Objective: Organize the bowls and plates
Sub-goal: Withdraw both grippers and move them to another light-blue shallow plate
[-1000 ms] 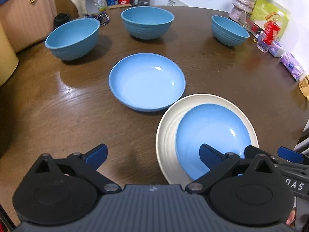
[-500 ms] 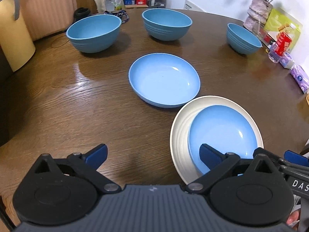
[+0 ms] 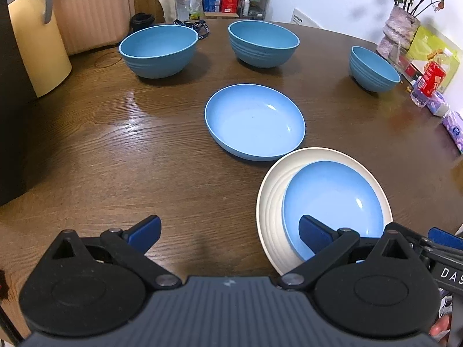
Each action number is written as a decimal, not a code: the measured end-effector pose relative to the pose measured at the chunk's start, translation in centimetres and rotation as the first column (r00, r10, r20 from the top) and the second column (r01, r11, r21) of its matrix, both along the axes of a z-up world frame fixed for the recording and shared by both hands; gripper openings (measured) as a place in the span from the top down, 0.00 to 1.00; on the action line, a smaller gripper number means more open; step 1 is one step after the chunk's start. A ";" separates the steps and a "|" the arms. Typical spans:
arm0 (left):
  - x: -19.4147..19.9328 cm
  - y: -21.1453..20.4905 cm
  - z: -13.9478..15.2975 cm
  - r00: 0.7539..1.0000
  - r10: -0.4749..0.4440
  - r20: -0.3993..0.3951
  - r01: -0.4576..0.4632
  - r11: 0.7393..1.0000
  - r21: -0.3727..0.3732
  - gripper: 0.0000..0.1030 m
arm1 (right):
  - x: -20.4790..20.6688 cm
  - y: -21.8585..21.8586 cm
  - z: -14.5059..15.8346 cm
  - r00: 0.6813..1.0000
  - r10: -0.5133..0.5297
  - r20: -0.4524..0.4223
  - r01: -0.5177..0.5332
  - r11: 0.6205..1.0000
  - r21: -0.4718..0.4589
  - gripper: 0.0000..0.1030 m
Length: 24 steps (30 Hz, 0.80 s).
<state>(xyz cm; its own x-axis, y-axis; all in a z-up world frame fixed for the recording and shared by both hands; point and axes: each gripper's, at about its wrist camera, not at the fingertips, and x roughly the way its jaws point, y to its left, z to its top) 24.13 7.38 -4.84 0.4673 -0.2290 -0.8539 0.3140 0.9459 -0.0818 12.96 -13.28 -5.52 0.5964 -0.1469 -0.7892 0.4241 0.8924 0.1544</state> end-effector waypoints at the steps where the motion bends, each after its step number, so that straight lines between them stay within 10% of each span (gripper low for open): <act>1: -0.2 -0.1 0.1 1.000 0.006 0.003 -0.006 1.000 -0.001 0.00 | -0.1 -0.1 0.1 1.000 0.003 0.002 -0.003 1.000 -0.002 0.00; 24: -4.3 -1.4 2.3 0.977 0.200 0.070 -0.197 0.979 -0.053 0.00 | -0.9 -3.1 1.9 0.982 0.187 0.014 -0.185 0.980 -0.067 0.00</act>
<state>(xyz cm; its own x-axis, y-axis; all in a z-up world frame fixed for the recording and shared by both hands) 19.83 6.00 -2.52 0.5690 -0.1635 -0.8059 0.1274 0.9857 -0.1101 12.02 -16.38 -3.65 0.6334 -0.0828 -0.7694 0.2473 0.9638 0.0999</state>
